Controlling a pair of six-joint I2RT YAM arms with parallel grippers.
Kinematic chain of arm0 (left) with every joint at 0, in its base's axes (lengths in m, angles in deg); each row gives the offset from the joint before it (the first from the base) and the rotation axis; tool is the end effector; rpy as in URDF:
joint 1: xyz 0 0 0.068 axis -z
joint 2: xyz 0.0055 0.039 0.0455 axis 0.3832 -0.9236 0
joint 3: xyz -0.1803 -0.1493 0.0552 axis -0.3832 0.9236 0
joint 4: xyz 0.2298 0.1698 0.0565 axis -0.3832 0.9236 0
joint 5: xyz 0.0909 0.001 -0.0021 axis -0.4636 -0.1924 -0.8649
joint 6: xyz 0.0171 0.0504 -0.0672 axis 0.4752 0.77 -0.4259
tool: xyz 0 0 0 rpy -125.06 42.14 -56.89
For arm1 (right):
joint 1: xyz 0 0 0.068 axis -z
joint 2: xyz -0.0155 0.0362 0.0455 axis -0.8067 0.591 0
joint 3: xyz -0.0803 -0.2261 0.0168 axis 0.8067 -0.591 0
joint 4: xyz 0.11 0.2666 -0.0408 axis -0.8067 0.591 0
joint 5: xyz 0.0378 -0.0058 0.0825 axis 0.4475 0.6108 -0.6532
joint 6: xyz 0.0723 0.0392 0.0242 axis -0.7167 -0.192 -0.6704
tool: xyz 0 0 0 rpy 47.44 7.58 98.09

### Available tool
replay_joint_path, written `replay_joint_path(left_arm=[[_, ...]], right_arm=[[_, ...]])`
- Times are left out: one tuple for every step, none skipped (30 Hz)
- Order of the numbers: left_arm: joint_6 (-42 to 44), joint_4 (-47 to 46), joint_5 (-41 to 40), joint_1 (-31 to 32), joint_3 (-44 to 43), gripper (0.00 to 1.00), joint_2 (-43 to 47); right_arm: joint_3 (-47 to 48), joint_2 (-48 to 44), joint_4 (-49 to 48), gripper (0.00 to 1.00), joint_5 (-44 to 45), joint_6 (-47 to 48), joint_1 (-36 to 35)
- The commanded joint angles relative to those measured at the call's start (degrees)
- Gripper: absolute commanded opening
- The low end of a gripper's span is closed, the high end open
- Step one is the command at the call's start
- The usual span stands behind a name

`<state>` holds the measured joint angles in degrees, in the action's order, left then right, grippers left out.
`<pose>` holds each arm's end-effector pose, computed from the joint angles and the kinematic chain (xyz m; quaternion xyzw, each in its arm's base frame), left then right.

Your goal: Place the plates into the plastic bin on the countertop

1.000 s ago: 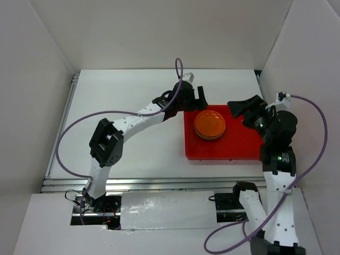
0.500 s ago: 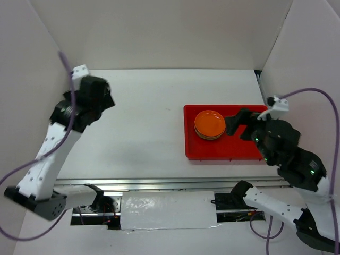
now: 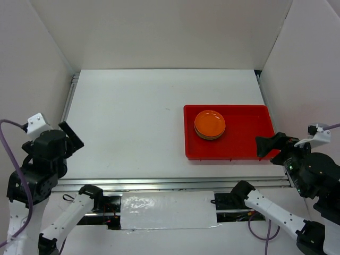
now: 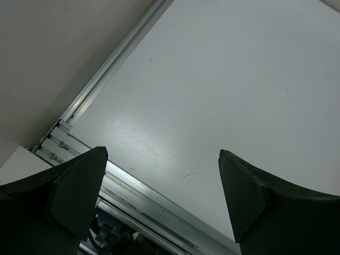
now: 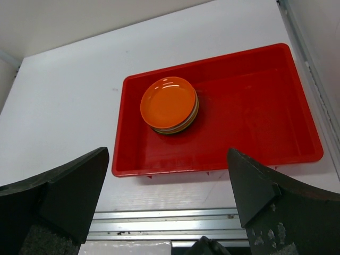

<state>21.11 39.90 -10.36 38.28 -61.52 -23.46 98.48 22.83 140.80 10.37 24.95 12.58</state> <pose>0.1394 0.0135 0.3999 -0.3298 0.7662 0.0766 0.5462 0.0699 -0.0009 0.4428 0.0983 0.7736 0.1010 0.6178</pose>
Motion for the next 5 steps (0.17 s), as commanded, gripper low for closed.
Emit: replay_joint_path(left_arm=[[-1.64, 0.13, -0.76, -1.24, -0.40, 0.99, 2.87], [-1.73, 0.57, -1.20, -1.42, -0.84, 0.99, 2.69], [-2.16, 0.92, -1.11, -1.60, -1.28, 0.99, 2.17], [-2.26, 1.01, -0.94, -1.77, -1.55, 0.99, 1.47], [-1.73, 0.49, -0.68, -1.86, -1.29, 0.99, 1.20]], right_arm=[[-0.39, -1.34, 1.53, 1.00, -0.36, 1.01, 0.32], [-0.65, -1.34, 1.27, 1.00, -0.62, 1.10, 0.15], [-0.91, -1.34, 0.83, 1.00, -0.54, 1.01, 0.14], [-0.92, -1.17, 0.57, 1.00, -0.62, 1.01, 0.14], [-1.18, -0.99, 0.39, 1.00, -0.62, 1.19, 0.14]])
